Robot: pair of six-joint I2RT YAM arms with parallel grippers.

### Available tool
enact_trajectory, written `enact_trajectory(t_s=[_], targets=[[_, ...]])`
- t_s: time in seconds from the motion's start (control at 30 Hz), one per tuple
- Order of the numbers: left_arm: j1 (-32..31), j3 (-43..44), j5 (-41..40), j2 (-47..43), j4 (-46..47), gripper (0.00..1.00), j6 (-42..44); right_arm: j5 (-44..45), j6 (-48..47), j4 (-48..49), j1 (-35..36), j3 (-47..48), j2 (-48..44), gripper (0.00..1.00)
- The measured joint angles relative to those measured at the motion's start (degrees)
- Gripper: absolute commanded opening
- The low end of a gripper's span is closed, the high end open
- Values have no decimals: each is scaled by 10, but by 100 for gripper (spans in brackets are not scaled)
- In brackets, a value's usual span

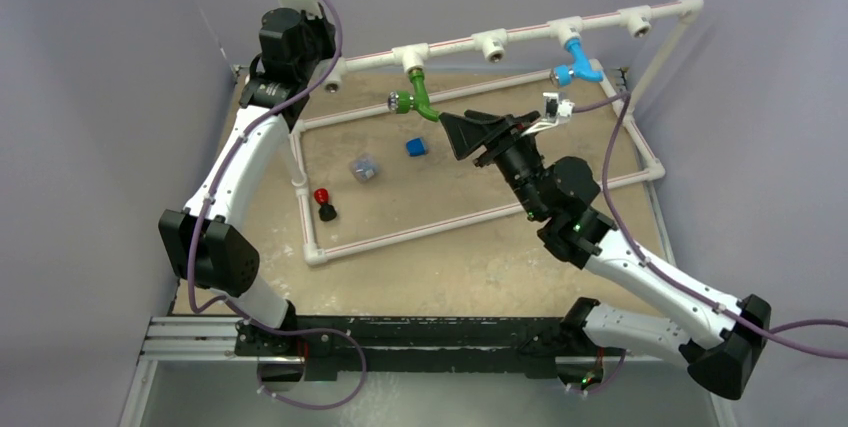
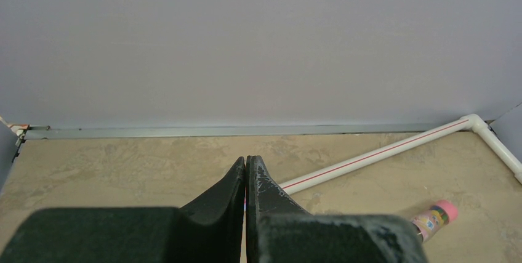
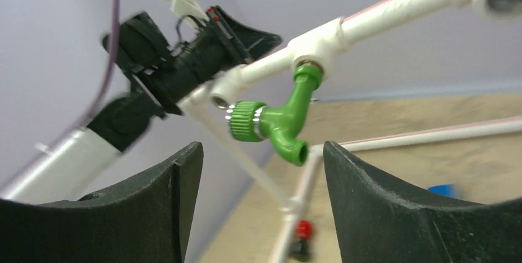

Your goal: Install the water faucets

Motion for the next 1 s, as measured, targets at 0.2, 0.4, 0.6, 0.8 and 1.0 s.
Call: enact_trajectory(t_s=[0.2, 0.4, 0.6, 0.8, 1.0], targets=[[0, 0, 3, 0, 0, 0, 0, -3, -308, -60, 0, 42, -13, 77], [0, 1, 7, 1, 0, 0, 0, -71, -639, -96, 0, 66, -13, 83], [0, 1, 13, 1, 0, 0, 2, -114, -881, -120, 8, 75, -2, 87], [0, 1, 19, 2, 2, 0, 3, -118, -1004, -146, 43, 110, 49, 88], [0, 1, 21, 2, 4, 0, 3, -119, -1049, -157, 76, 128, 94, 88]])
